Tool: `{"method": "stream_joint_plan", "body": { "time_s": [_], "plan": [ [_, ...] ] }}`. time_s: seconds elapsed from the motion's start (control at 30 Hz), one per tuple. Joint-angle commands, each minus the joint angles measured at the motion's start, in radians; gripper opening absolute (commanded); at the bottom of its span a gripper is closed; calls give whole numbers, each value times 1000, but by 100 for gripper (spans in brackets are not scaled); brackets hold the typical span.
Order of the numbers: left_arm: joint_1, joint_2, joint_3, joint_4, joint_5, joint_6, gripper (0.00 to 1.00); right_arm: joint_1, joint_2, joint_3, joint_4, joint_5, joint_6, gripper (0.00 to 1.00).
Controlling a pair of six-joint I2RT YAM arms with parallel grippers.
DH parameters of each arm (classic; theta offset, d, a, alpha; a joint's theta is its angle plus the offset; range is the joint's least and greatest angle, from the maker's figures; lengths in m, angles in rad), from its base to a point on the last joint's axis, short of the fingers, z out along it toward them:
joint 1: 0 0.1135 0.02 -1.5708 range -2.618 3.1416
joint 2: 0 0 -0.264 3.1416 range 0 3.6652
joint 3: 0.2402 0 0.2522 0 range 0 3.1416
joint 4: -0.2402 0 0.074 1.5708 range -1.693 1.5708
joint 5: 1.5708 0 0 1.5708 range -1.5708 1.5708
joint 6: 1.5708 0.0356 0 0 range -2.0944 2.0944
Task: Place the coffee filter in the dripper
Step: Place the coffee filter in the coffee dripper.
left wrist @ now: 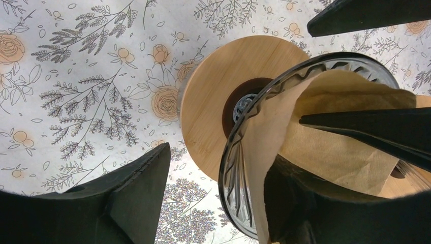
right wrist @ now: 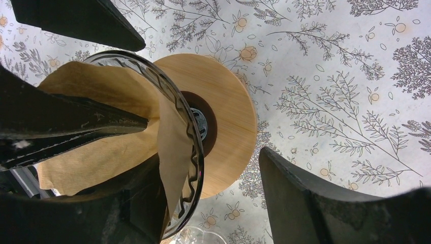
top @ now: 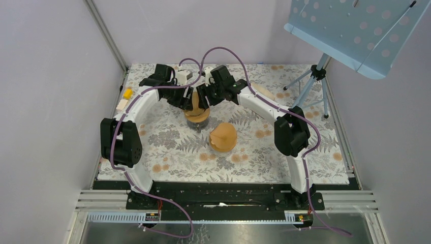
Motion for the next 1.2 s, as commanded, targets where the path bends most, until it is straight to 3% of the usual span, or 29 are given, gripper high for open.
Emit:
{"method": "stream_joint_plan", "body": {
  "time_s": [0.0,0.37,1.17],
  "plan": [
    [10,-13,3,20,-38,14,67,-1,-12,30,-29,-5,-11,69],
    [16,-38,32,2,1,2,71,-32,-64,31,-7,-120,67,70],
    [16,-71,106,-71,44,6,78,-52,-95,46,-14,-153,78,70]
  ]
}}
